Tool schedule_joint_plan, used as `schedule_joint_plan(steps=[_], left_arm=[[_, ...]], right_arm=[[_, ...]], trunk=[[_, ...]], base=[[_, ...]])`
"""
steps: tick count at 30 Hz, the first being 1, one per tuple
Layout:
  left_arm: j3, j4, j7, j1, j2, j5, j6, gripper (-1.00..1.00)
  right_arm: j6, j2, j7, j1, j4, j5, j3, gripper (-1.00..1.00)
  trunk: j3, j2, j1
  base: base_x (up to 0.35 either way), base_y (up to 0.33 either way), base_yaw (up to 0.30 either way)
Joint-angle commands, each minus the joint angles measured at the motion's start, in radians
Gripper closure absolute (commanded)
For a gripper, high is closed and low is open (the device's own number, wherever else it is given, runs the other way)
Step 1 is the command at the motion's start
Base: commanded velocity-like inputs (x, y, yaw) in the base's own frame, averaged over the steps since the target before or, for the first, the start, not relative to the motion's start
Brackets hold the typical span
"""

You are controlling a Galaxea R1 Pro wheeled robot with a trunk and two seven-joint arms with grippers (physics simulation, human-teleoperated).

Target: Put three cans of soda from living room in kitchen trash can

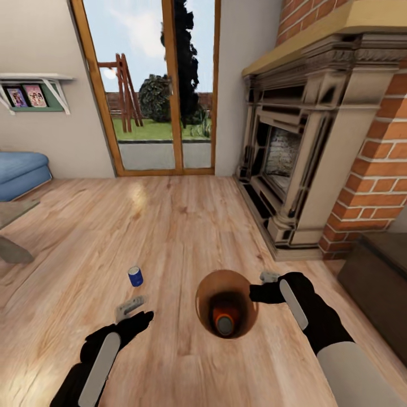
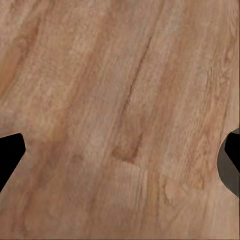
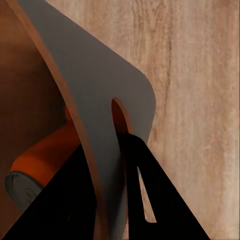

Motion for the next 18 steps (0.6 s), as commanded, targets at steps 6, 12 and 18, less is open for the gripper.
schedule_joint_plan(steps=[6, 12, 18], left_arm=[[-0.002, 0.033, 0.034, -0.011, -0.013, -0.078, 0.001, -1.00], [-0.019, 0.067, 0.036, -0.027, -0.014, -0.081, 0.046, -1.00], [-0.027, 0.073, 0.035, -0.035, -0.007, -0.084, 0.053, -1.00]], right_arm=[[0.000, -0.002, 0.008, 0.002, -0.008, -0.025, -0.002, 1.00], [0.000, -0.005, 0.009, 0.002, -0.017, -0.030, -0.005, 1.00], [0.000, -0.011, 0.011, -0.006, 0.005, -0.035, -0.012, 1.00]], trunk=[[0.000, 0.000, 0.000], [0.000, 0.000, 0.000], [0.000, 0.000, 0.000]], base=[[0.340, 0.023, 0.122], [0.346, 0.002, 0.009], [0.347, 0.000, 0.001]])
